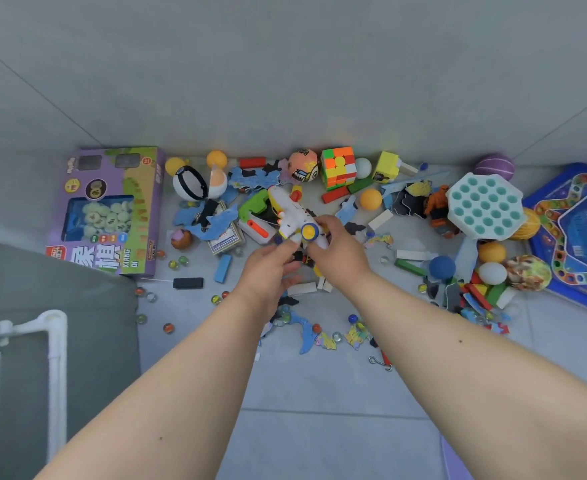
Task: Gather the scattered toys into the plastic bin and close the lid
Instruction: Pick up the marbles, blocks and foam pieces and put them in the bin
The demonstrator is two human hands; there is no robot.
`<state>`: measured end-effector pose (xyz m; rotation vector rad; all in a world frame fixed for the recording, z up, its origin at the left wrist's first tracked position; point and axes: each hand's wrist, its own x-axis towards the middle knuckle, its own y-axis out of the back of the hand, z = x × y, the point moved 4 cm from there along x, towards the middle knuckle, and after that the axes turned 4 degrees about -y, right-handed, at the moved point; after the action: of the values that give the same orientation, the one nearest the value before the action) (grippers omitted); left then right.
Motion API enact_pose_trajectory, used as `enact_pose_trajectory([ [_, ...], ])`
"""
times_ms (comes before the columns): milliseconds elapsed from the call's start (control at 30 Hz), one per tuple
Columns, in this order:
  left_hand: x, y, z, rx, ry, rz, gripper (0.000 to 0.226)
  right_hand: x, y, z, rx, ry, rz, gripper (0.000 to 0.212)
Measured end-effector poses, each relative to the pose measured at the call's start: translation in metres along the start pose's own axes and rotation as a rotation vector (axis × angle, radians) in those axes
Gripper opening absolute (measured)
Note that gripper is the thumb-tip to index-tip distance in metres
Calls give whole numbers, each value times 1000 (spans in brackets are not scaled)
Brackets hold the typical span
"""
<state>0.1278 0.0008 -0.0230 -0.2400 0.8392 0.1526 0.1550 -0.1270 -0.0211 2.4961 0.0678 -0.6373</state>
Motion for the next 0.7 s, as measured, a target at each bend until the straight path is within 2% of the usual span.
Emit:
enact_pose_trajectory([
  [67, -3, -8, -1, -39, -26, -91, 62, -14, -2, -4, 119, -26, 1, 42],
  [200, -11, -21, -4, -136, 26, -84, 25, -43, -12, -7, 125, 40, -63, 38],
  [300, -13, -21, -8, -146, 85, -91, 33, -54, -6, 3, 169, 78, -48, 42],
  [367, -13, -19, -12, -167, 95, -46, 31, -56, 11, 20, 102, 62, 96, 38],
  [433, -17, -19, -14, -180, 89, -19, 19, -57, 31, 44, -32, -16, 268, 33],
  [533, -23, -22, -21, -210, 91, -44, 21, -61, 55, 83, -187, -117, 405, 28],
  [633, -31, -23, -27, -247, 106, -69, 25, -71, 72, 109, -396, -168, 532, 32],
  [700, -35, -25, -29, -262, 100, -81, 23, -79, 83, 120, -477, -245, 629, 42],
])
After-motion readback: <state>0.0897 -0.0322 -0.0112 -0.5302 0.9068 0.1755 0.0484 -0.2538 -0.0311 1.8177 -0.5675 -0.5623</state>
